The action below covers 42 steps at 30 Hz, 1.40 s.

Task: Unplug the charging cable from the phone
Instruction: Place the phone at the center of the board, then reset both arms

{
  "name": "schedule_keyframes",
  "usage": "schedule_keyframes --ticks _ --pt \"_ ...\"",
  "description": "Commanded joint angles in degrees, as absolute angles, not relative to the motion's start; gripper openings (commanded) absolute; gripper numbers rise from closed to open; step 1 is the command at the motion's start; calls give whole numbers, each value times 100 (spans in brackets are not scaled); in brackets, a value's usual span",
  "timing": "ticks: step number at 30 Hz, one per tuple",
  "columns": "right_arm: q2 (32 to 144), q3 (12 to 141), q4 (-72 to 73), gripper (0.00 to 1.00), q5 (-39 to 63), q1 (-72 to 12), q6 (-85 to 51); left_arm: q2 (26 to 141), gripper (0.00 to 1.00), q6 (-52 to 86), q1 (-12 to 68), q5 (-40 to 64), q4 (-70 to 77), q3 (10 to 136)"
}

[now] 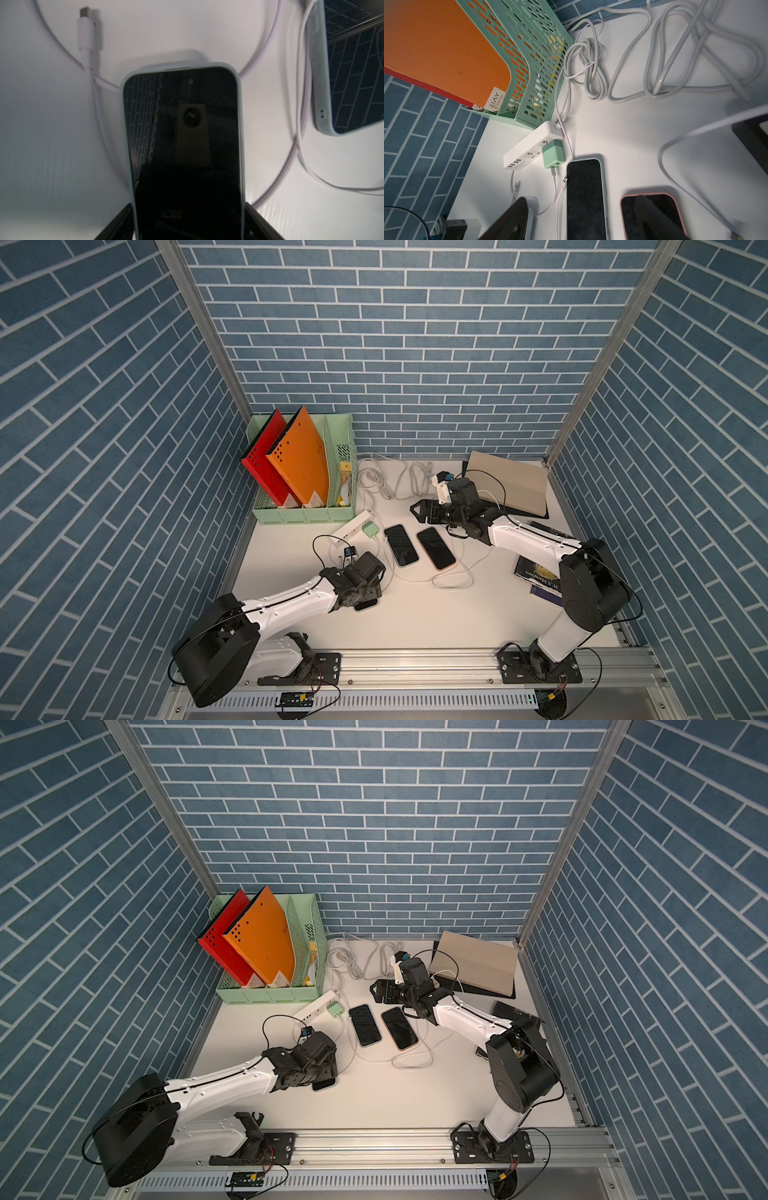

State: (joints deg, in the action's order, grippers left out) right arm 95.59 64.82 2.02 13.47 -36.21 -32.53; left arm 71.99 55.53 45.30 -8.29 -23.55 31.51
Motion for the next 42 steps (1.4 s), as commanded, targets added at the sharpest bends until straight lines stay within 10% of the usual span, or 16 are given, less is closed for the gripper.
schedule_keyframes --ticks 1,16,42 --pt "9348 6437 192 84 1283 -3572 -3070 7344 21 5547 4544 -768 -2166 3067" --pt "9114 6354 15 99 1122 -3163 -2776 6972 98 5274 4544 -1272 -2541 3362" --pt "6981 4559 307 99 -1846 -2224 -1033 5805 100 1715 2628 -2862 -99 3732"
